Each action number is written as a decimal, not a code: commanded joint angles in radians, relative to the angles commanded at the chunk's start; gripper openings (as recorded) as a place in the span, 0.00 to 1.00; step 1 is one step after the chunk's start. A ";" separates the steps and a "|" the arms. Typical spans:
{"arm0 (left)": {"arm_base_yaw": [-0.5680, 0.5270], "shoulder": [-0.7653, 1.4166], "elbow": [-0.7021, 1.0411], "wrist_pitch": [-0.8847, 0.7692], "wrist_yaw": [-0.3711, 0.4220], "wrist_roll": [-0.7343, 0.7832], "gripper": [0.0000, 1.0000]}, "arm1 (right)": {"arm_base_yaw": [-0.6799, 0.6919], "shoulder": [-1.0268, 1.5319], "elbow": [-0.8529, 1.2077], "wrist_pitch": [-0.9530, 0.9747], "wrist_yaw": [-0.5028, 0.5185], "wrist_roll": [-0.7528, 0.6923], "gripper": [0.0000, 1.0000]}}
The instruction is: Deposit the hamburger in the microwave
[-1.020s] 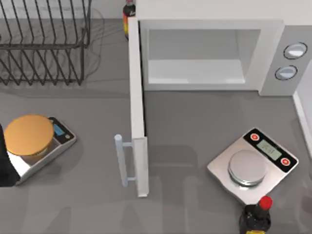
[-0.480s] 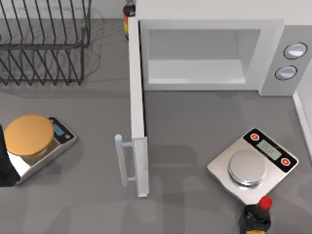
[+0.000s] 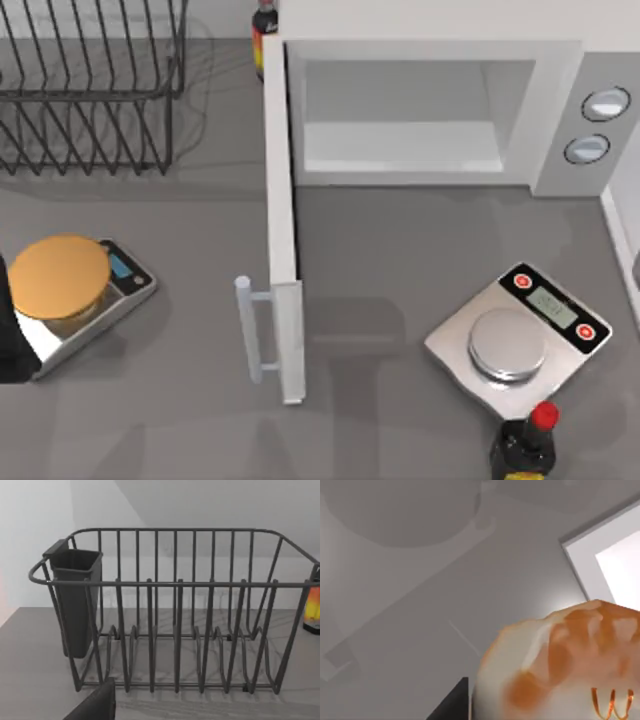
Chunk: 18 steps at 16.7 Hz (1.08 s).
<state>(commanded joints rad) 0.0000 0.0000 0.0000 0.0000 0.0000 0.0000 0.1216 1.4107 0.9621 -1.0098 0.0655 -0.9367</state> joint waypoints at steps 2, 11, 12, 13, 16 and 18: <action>0.000 0.000 0.000 0.000 0.000 0.000 1.00 | 0.046 0.075 0.037 0.126 0.053 0.089 0.00; 0.000 0.000 0.000 0.000 0.000 0.000 1.00 | 0.308 0.539 0.138 0.998 0.336 0.684 0.00; 0.000 0.000 0.000 0.000 0.000 0.000 1.00 | 0.338 0.588 0.141 1.101 0.366 0.757 0.00; 0.000 0.000 0.000 0.000 0.000 0.000 1.00 | 0.366 0.632 0.145 1.199 0.396 0.827 0.00; 0.000 0.000 0.000 0.000 0.000 0.000 1.00 | 0.440 0.735 0.158 1.442 0.474 1.018 0.00; 0.000 0.000 0.000 0.000 0.000 0.000 1.00 | 0.477 0.778 0.168 1.553 0.514 1.118 0.00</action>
<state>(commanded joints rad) 0.0000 0.0000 0.0000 0.0000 0.0000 0.0000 0.5990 2.1888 1.1299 0.5430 0.5800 0.1812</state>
